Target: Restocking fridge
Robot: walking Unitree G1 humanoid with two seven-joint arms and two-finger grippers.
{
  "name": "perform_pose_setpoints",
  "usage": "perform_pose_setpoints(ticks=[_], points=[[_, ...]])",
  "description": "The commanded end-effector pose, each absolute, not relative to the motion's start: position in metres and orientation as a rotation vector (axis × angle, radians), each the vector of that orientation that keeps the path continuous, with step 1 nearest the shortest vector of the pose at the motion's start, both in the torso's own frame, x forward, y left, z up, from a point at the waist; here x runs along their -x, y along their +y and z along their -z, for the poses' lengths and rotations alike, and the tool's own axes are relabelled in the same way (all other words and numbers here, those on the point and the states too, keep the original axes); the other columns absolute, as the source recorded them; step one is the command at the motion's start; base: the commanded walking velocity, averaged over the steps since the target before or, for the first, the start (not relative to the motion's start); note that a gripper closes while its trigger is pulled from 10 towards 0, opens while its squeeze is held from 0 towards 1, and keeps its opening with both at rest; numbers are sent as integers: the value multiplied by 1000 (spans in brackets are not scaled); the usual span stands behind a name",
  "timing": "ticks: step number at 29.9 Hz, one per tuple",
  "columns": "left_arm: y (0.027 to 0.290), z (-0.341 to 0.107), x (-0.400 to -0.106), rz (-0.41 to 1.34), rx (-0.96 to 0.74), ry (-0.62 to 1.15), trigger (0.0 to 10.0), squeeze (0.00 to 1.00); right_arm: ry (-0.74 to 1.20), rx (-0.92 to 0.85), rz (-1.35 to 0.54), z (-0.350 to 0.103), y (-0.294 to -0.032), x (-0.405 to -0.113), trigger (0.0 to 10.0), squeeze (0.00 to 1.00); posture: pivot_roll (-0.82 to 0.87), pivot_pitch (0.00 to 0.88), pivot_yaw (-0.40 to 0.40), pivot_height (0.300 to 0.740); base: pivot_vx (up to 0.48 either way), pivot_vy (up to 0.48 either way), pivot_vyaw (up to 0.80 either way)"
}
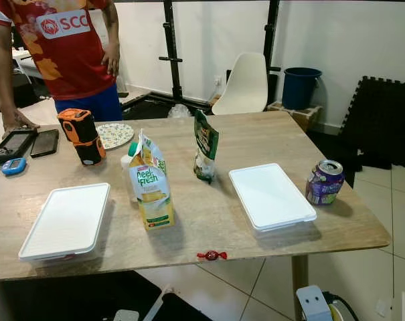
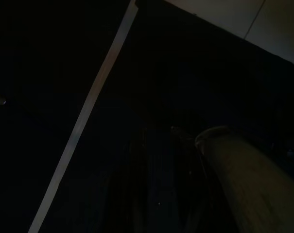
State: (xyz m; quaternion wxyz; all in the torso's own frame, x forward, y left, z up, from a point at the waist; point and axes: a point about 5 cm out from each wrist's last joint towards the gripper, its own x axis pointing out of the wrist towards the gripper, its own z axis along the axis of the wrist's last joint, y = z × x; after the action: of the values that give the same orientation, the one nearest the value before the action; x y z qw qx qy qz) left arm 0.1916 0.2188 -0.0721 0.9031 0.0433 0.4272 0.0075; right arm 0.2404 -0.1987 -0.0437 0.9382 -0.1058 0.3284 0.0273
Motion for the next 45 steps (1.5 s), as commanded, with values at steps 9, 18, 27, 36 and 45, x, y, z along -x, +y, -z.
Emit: perform_pose_setpoints(ticks=[9, 18, 27, 36, 45], points=[[216, 72, -194, -39, -64, 883, 10000, 0, 678, 226, -48, 44, -201, -240, 10000, 0, -59, 104, 20, 740, 0, -320, 0], [217, 73, -192, -30, -74, 886, 10000, 0, 677, 231, -62, 44, -199, -240, 10000, 0, -62, 109, 20, 740, 0, 0, 0], [214, 73, -192, -24, -60, 874, 10000, 0, 683, 233, -69, 45, -199, -238, 10000, 0, -60, 112, 9, 740, 0, 0, 0], [217, 70, -195, -34, -66, 865, 10000, 0, 694, 216, -66, 48, -199, -235, 10000, 0, -54, 92, 13, 740, 0, 0, 0], [214, 71, -195, -20, -56, 867, 10000, 0, 596, 143, -46, 42, -194, -239, 10000, 0, -56, 60, 20, 740, 0, 0, 0]])
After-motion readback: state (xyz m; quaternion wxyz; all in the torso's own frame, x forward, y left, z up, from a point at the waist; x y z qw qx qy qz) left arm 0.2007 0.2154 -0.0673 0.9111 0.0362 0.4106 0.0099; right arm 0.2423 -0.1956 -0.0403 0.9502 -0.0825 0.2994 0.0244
